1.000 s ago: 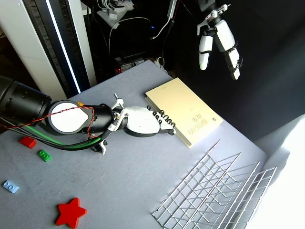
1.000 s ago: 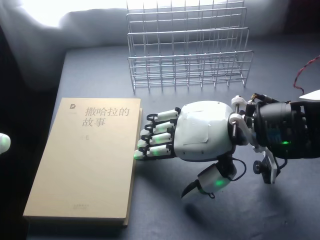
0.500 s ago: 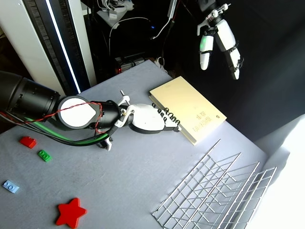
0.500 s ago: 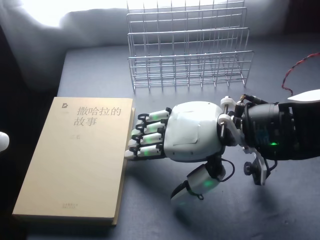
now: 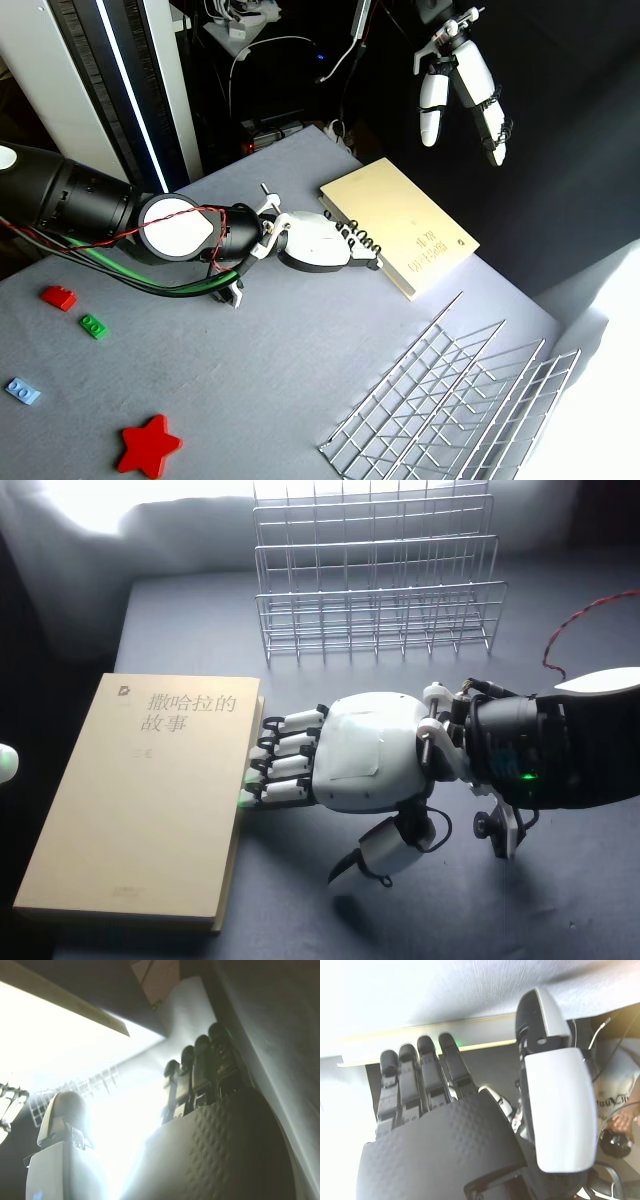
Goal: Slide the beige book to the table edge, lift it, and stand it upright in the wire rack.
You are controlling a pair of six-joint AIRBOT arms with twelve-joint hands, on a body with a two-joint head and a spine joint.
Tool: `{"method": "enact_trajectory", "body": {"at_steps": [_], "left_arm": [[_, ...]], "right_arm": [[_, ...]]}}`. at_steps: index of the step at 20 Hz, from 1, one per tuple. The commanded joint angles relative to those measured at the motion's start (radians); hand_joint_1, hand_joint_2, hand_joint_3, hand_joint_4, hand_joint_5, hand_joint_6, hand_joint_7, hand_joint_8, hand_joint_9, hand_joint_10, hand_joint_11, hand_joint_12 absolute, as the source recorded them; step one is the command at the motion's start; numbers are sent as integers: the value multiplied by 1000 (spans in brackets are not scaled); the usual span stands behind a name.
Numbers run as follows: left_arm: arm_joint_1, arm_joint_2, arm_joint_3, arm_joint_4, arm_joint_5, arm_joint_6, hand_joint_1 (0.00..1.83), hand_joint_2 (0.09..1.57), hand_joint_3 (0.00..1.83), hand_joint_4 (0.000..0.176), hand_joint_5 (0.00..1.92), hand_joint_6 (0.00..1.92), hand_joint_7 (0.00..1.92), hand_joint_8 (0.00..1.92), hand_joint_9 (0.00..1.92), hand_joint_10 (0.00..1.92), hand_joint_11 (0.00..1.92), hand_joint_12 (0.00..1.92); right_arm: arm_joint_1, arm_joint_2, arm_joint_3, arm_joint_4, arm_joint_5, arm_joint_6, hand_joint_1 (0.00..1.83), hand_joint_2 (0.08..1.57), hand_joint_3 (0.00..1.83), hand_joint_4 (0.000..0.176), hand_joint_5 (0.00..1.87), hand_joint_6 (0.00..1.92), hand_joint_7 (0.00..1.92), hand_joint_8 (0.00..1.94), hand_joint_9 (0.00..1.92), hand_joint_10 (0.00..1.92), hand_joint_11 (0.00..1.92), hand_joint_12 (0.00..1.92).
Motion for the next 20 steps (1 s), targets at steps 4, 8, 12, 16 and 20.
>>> {"method": "enact_trajectory", "body": {"at_steps": [4, 8, 12, 16, 20], "left_arm": [[-2, 1, 10, 17, -97, -7, 391, 1130, 0, 53, 83, 9, 89, 5, 78, 8, 0, 328], [-2, 1, 10, 14, -101, -10, 414, 1141, 5, 52, 71, 2, 51, 0, 33, 0, 0, 140], [-2, 1, 11, 14, -102, -10, 373, 1138, 0, 42, 94, 9, 106, 8, 91, 17, 0, 358], [-2, 0, 12, 14, -105, -10, 366, 1134, 0, 46, 109, 4, 147, 7, 137, 18, 0, 484], [-2, 0, 14, 14, -107, -10, 325, 1148, 6, 56, 81, 2, 129, 0, 117, 3, 0, 436]], "right_arm": [[18, -9, 5, 42, 45, 1, 214, 1083, 0, 0, 135, 8, 173, 7, 154, 6, 0, 370], [18, -20, 19, 42, 43, -1, 169, 1102, 5, 0, 93, 0, 136, 0, 138, 2, 0, 439], [19, -35, 43, 47, 38, -1, 126, 1133, 5, 0, 89, 3, 133, 0, 133, 0, 0, 410], [21, -50, 65, 54, 35, -1, 135, 1128, 0, 0, 119, 5, 140, 3, 144, 8, 0, 472], [25, -59, 77, 61, 34, -1, 56, 1147, 3, 0, 67, 0, 98, 0, 124, 0, 0, 409]]}}
